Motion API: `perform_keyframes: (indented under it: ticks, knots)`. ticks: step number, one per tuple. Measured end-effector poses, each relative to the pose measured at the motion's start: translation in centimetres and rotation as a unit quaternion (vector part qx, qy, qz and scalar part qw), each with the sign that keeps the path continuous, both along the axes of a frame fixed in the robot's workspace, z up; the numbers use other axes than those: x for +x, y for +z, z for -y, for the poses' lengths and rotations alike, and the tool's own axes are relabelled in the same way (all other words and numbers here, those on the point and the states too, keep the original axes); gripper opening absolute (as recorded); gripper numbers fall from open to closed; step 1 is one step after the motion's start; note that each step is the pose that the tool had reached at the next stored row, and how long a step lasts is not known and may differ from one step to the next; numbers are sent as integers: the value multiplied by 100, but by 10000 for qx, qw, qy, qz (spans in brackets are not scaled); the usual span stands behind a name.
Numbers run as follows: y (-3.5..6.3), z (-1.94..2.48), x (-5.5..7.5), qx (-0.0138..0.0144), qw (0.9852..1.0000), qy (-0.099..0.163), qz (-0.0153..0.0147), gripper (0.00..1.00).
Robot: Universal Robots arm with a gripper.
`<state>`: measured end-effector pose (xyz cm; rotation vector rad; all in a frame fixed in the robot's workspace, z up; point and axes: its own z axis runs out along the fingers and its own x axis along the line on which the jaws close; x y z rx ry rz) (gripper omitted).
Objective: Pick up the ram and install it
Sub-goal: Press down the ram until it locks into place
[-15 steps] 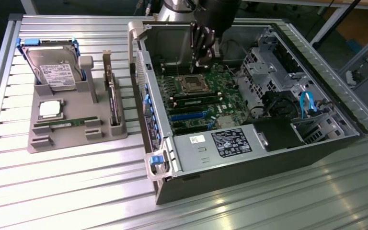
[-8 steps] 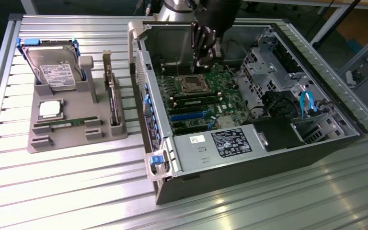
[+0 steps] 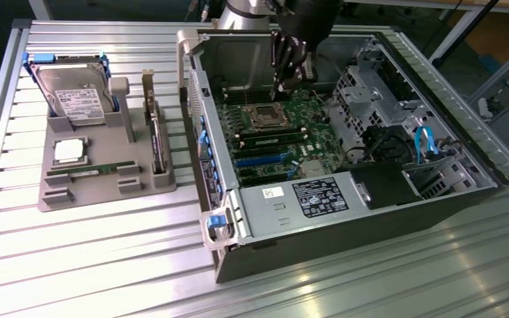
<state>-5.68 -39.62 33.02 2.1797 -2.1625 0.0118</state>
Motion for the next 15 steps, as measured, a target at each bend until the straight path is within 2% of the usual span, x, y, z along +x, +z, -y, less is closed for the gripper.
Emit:
perform_keyframes:
  ticks: [15]
  knots:
    - [0,9,201,0,10000,8,-1,10]
